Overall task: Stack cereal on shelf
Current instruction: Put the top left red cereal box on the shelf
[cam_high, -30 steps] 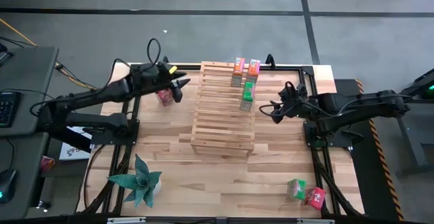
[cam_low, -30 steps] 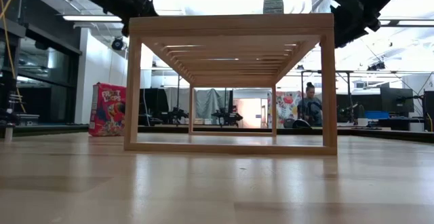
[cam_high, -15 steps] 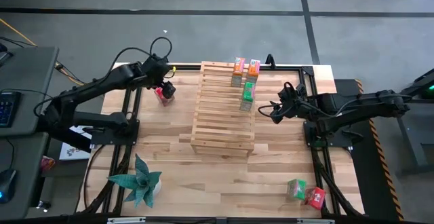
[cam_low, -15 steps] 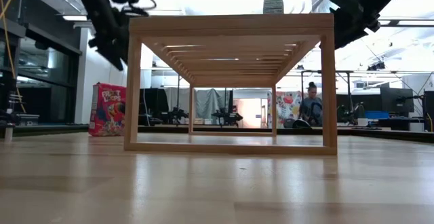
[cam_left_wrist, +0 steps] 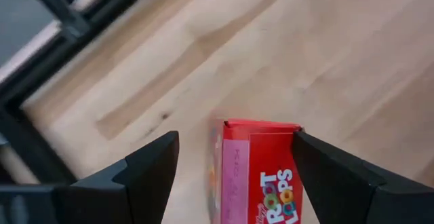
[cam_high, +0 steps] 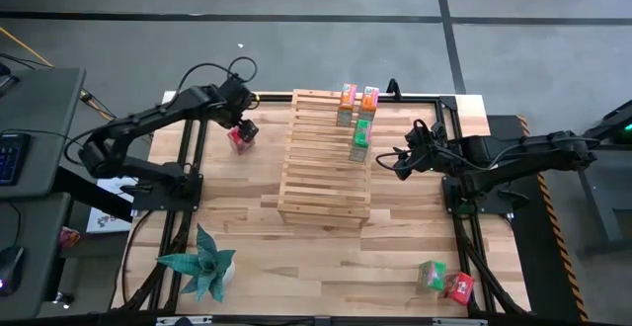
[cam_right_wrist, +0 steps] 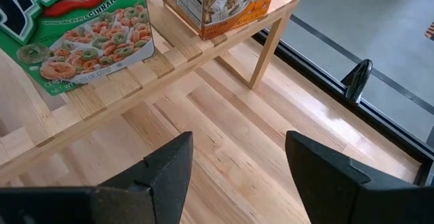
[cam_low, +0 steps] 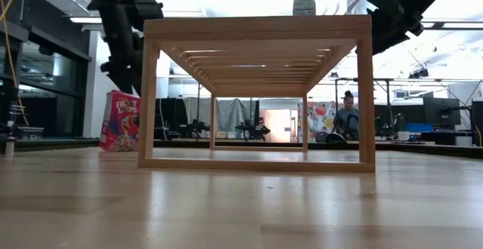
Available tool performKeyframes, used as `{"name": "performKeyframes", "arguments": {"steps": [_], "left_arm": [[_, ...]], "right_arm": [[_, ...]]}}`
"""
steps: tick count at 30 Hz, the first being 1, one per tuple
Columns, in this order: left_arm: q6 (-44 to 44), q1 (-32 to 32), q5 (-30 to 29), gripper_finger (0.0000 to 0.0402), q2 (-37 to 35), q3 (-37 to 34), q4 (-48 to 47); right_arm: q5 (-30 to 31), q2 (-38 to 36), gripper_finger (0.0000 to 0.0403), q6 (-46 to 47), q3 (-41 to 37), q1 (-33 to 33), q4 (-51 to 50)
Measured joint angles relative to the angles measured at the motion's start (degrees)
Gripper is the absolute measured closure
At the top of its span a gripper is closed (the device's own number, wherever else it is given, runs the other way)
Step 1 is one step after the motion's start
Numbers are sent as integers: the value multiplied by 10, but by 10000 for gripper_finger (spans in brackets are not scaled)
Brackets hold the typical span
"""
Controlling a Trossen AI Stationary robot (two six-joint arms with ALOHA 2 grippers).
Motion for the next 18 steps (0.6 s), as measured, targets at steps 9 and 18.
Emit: {"name": "performKeyframes", "arguments": {"steps": [9, 18], "left_arm": [[4, 0, 7, 123, 6, 0, -8], [11, 1, -9, 123, 9, 14, -22]], "right_arm": [[0, 0, 174, 0, 0, 0, 0], [0, 0, 174, 0, 0, 0, 0]]}}
